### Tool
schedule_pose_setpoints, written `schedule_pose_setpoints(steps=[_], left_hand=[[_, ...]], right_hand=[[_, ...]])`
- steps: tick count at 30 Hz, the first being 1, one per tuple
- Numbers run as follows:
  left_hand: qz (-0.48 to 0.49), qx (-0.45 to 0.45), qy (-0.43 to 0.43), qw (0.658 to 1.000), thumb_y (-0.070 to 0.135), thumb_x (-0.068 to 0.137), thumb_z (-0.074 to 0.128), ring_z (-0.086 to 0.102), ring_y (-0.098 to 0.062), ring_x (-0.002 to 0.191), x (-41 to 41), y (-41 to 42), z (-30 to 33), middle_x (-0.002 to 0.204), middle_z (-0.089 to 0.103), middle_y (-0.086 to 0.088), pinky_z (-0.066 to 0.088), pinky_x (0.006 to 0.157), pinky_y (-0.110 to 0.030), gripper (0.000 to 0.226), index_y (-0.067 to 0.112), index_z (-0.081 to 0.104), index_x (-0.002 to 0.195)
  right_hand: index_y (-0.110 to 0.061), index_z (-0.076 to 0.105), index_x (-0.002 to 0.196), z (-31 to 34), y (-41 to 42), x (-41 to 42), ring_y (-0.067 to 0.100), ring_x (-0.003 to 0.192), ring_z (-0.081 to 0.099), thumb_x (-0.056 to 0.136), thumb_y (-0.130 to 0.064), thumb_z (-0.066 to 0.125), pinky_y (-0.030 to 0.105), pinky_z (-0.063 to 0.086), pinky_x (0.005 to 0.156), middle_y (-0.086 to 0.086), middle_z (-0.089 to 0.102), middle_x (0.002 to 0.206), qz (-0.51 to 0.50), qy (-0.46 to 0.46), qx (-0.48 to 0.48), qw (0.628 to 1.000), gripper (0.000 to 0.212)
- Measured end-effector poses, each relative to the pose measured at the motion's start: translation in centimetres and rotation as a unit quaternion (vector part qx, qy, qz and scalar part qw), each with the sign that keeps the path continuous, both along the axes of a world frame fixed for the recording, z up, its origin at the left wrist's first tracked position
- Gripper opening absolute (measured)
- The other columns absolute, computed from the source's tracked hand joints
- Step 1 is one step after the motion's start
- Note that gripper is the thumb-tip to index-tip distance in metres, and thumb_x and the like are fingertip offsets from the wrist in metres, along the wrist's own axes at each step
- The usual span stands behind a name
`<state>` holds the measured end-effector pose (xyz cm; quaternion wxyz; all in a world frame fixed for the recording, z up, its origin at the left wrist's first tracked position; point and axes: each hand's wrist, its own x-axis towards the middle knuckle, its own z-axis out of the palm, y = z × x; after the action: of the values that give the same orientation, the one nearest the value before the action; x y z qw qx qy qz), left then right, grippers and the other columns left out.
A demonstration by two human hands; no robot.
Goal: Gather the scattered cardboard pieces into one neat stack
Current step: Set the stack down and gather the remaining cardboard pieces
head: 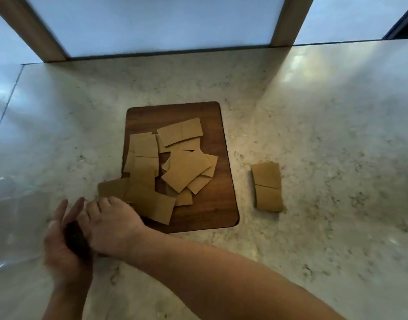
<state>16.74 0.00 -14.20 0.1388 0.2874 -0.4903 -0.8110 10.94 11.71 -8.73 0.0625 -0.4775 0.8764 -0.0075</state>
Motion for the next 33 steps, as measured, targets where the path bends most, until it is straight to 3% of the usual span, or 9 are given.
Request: schedule_pose_setpoints(steps=[4, 9, 14, 22, 26, 28, 30, 31, 33], left_hand=[[0.023, -0.04, 0.005, 0.999, 0.04, 0.11, 0.028, 0.048, -0.03, 0.146, 0.3, 1.2, 0.4, 0.16, 0.047, -0.015, 0.043, 0.116, -0.051, 0.058, 0.013, 0.037, 0.16], [0.023, -0.032, 0.002, 0.999, 0.044, 0.109, 0.02, 0.048, -0.029, 0.146, 0.6, 0.4, 0.9, 0.16, 0.048, -0.016, 0.042, 0.111, -0.041, 0.06, 0.016, 0.034, 0.161], [0.004, 0.008, 0.011, 1.0, 0.053, 0.105, 0.023, 0.046, -0.032, 0.148, 1.0, -0.4, 1.3, 0.16, 0.049, -0.013, 0.033, 0.119, -0.051, 0.065, 0.023, 0.031, 0.163], [-0.055, -0.018, -0.004, 0.998, 0.06, 0.104, 0.024, 0.047, -0.016, 0.147, 1.4, -1.8, 1.5, 0.164, 0.046, 0.004, 0.037, 0.114, -0.048, 0.063, 0.038, 0.03, 0.163], [-0.076, -0.064, 0.004, 0.995, 0.058, 0.104, 0.019, 0.044, -0.021, 0.148, 1.6, -1.3, 2.5, 0.159, 0.049, -0.003, 0.041, 0.109, -0.044, 0.064, 0.033, 0.028, 0.162], [-0.081, -0.075, 0.039, 0.993, 0.069, 0.098, 0.035, 0.043, -0.027, 0.149, 1.0, -1.1, 4.3, 0.159, 0.049, -0.011, 0.039, 0.111, -0.044, 0.079, 0.027, 0.026, 0.164], [-0.104, -0.099, 0.086, 0.986, 0.077, 0.086, 0.054, 0.042, -0.029, 0.15, -0.6, -0.1, 6.2, 0.161, 0.044, -0.021, 0.033, 0.117, -0.045, 0.103, 0.019, 0.023, 0.165], [-0.122, -0.112, 0.105, 0.98, 0.077, 0.085, 0.056, 0.043, -0.029, 0.15, -1.6, 1.0, 6.7, 0.16, 0.043, -0.023, 0.033, 0.119, -0.045, 0.105, 0.016, 0.025, 0.164], [-0.141, -0.136, 0.112, 0.974, 0.069, 0.092, 0.051, 0.049, -0.025, 0.145, -3.6, 4.6, 7.5, 0.156, 0.051, -0.019, 0.035, 0.119, -0.041, 0.083, 0.019, 0.037, 0.158]], right_hand=[[-0.01, 0.039, 0.149, -0.2, -0.2, -0.3, 0.026, 0.136, 0.047, 0.108, -0.028, 0.031, 0.035, 0.037, 0.108, 0.012, 0.048, 0.151, -0.003, -0.002, -0.005, 1.0, 0.045], [-0.007, 0.039, 0.148, -0.4, -1.2, -0.2, 0.031, 0.133, 0.046, 0.106, -0.029, 0.034, 0.04, 0.037, 0.107, 0.016, 0.048, 0.148, -0.002, -0.015, -0.01, 1.0, 0.047], [-0.006, 0.038, 0.148, -0.5, -1.4, -0.3, 0.033, 0.13, 0.046, 0.104, -0.031, 0.04, 0.041, 0.037, 0.106, 0.016, 0.048, 0.146, -0.005, -0.028, -0.011, 1.0, 0.051], [-0.004, 0.031, 0.153, 0.0, -1.3, -0.1, 0.033, 0.134, 0.045, 0.095, -0.04, 0.063, 0.042, 0.036, 0.111, 0.018, 0.045, 0.15, 0.003, -0.022, 0.002, 1.0, 0.076], [-0.002, 0.035, 0.151, 0.6, -1.1, 0.2, 0.032, 0.131, 0.05, 0.091, -0.038, 0.072, 0.044, 0.038, 0.112, 0.017, 0.051, 0.145, 0.0, -0.03, -0.033, 0.999, 0.079], [-0.006, 0.042, 0.145, 1.5, 0.0, -0.4, 0.028, 0.123, 0.055, 0.083, -0.04, 0.08, 0.043, 0.043, 0.109, 0.013, 0.057, 0.136, -0.03, -0.074, -0.121, 0.989, 0.081], [-0.016, 0.044, 0.14, 3.0, 2.8, -1.7, 0.017, 0.11, 0.058, 0.077, -0.045, 0.082, 0.038, 0.051, 0.1, 0.005, 0.061, 0.125, -0.135, -0.15, -0.263, 0.944, 0.079], [-0.023, 0.043, 0.137, 4.0, 5.2, -2.5, 0.009, 0.102, 0.059, 0.075, -0.05, 0.079, 0.033, 0.054, 0.093, -0.001, 0.062, 0.12, -0.217, -0.215, -0.329, 0.894, 0.077], [-0.032, 0.045, 0.132, 5.4, 11.4, -3.8, 0.008, 0.089, 0.068, 0.07, -0.055, 0.074, 0.027, 0.062, 0.075, -0.007, 0.066, 0.111, -0.382, -0.355, -0.433, 0.735, 0.073]])
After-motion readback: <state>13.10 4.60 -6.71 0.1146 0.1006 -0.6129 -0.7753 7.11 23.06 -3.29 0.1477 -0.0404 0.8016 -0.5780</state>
